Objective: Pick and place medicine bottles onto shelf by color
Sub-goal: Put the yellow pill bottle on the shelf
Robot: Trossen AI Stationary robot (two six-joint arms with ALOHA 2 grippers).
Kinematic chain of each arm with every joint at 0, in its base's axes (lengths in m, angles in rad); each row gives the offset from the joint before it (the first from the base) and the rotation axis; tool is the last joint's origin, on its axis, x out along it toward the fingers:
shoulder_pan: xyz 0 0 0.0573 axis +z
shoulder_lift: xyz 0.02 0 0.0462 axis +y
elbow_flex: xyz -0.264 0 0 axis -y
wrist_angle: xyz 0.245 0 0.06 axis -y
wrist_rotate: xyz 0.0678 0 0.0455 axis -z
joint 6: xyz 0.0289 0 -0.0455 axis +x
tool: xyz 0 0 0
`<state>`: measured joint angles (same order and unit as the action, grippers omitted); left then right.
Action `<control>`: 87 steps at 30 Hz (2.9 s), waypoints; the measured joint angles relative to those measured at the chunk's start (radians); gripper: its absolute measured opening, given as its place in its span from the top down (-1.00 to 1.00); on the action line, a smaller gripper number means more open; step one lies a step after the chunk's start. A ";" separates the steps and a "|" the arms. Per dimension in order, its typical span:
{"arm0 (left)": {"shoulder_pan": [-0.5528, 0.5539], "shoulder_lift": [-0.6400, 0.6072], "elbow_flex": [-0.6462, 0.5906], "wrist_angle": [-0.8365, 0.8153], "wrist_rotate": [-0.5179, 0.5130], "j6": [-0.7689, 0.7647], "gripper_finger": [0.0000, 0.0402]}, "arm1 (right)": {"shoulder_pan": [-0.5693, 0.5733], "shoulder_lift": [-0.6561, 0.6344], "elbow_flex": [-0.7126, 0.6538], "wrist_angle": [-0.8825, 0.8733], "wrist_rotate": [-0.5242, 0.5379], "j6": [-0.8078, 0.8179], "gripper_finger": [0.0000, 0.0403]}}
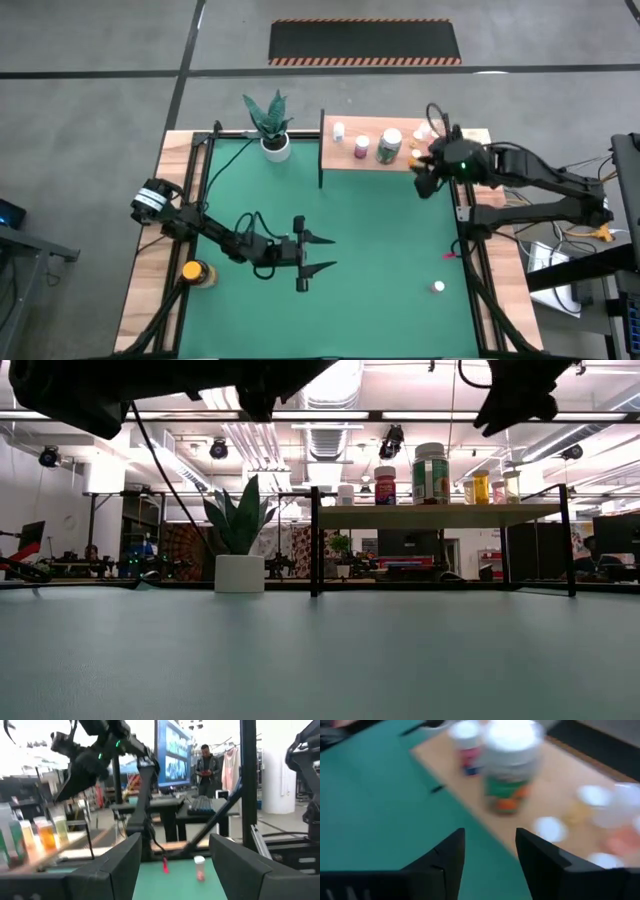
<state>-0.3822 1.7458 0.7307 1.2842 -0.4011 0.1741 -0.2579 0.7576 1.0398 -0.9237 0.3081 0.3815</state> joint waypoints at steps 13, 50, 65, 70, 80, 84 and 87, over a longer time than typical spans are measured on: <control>-0.045 -0.096 0.129 -0.497 -0.083 -0.533 -0.08 | 0.396 -0.007 -0.115 0.211 -0.044 -0.087 0.38; -0.386 -0.329 0.445 -2.852 0.599 -2.092 -0.52 | 0.503 -0.003 -0.212 0.340 0.029 -0.244 0.50; -0.418 -0.346 0.359 -2.792 0.598 -2.126 -0.30 | 0.503 -0.003 -0.239 0.382 0.029 -0.244 0.52; -0.420 -0.343 0.377 -2.801 0.583 -2.089 -0.01 | 0.503 -0.003 -0.239 0.381 0.029 -0.244 0.52; -0.388 -0.325 0.549 -2.633 0.391 -1.891 0.05 | 0.503 -0.015 -0.239 0.371 -0.022 -0.253 0.55; -0.283 -0.269 0.688 -2.360 0.220 -1.487 0.05 | 0.503 -0.023 -0.239 0.371 -0.039 -0.253 0.56; -0.186 -0.195 0.825 -2.226 0.204 -1.106 0.05 | 0.502 -0.025 -0.239 0.372 -0.051 -0.261 0.55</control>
<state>-0.5679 1.5509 1.5559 -0.9422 -0.1972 -0.9319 0.2443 0.7330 0.8013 -0.5520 0.2566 0.1205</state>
